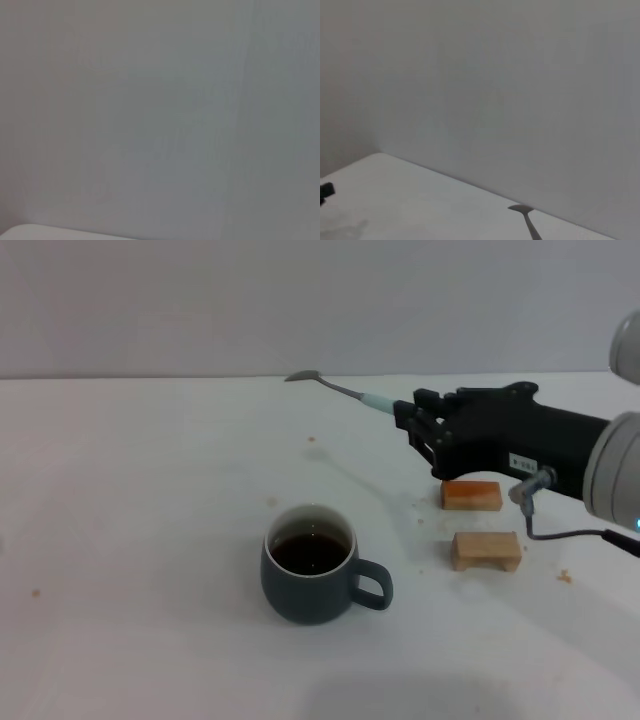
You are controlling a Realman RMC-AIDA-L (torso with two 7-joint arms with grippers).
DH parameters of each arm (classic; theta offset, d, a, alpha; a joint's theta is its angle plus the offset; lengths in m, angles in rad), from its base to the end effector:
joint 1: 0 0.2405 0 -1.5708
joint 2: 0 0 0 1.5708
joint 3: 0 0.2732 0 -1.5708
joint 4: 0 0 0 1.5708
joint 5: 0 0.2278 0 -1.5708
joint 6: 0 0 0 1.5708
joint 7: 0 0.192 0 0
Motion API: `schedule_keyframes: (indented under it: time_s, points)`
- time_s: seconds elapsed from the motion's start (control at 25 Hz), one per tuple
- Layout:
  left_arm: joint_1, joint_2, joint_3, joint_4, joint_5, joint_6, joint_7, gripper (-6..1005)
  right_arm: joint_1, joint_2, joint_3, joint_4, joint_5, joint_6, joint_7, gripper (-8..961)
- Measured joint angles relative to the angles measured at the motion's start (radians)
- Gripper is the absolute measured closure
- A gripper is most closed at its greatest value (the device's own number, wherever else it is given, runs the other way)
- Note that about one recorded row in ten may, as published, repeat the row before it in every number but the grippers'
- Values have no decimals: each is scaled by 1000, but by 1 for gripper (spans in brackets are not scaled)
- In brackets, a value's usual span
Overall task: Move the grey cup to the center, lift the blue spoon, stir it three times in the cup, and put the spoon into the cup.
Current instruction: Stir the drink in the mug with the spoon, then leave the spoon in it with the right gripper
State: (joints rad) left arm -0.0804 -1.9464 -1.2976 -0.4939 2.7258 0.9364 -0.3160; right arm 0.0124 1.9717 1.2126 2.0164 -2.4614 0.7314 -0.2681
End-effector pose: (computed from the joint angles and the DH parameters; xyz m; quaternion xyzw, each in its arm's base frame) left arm -0.4403 0.3291 0.0386 -0.6228 -0.3388 -0.2708 0.6512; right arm 0.1021 0.3265 -0.0303 -0.8893 0.2521 0.1790 0.3369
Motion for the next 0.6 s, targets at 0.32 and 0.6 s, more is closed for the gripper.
schedule_keyframes:
  time_s: [0.32,0.6]
  points:
    - [-9,-2,-1,2,0,-11,0,1001,167,94,173,7,59,329,-47,784]
    - [-23,-5,-6,18,0,-12,3,1001,333,98,286,-46,95,515,-2,782]
